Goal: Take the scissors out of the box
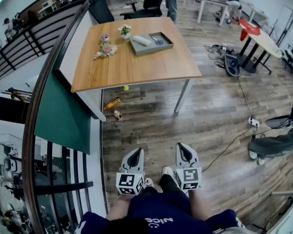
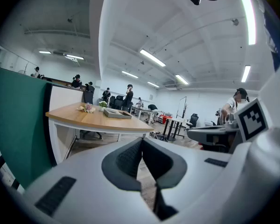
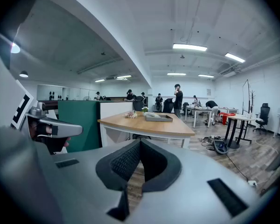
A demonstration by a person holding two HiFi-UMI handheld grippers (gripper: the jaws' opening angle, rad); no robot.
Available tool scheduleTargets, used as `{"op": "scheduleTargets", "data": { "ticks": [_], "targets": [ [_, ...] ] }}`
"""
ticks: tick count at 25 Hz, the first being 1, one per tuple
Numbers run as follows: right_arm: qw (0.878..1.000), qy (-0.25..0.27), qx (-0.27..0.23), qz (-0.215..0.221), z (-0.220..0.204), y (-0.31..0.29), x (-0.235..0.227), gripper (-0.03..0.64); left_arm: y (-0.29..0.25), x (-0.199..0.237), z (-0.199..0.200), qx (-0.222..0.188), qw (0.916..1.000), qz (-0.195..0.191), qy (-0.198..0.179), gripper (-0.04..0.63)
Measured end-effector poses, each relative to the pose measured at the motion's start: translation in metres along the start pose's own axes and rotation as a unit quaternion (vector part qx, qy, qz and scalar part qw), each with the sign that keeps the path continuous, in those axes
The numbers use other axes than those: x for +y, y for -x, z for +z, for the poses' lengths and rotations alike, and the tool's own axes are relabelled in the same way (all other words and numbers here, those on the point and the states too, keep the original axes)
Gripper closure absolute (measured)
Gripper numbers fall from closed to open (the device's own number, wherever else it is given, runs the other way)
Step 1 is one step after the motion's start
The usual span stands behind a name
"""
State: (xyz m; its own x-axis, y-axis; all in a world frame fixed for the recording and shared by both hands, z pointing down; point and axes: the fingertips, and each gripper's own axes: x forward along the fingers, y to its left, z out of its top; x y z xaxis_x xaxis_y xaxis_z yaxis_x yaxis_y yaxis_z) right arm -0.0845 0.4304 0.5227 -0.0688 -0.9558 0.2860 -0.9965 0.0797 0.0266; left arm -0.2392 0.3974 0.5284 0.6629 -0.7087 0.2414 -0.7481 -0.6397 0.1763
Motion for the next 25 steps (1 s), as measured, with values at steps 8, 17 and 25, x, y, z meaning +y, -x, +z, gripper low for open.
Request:
{"op": "scheduleTargets", "data": {
  "ticks": [8,17,25],
  "targets": [
    [1.000,0.009,0.003,0.015,-0.004,-0.001,-0.003,0.611,-0.005,-0.009,-0.003,0.001,1.0000,0.004,0.005,0.592],
    [0.996,-0.043,-0.011,0.077,-0.005,-0.013,-0.024,0.322,-0.029,-0.039,-0.007,0.013,0.9979,-0.054,0.035,0.283],
    [0.998,-0.032,-0.018,0.057,-0.001,-0.021,-0.064,0.345,-0.061,-0.058,-0.012,0.033,0.9952,-0.076,0.052,0.268]
  ]
}}
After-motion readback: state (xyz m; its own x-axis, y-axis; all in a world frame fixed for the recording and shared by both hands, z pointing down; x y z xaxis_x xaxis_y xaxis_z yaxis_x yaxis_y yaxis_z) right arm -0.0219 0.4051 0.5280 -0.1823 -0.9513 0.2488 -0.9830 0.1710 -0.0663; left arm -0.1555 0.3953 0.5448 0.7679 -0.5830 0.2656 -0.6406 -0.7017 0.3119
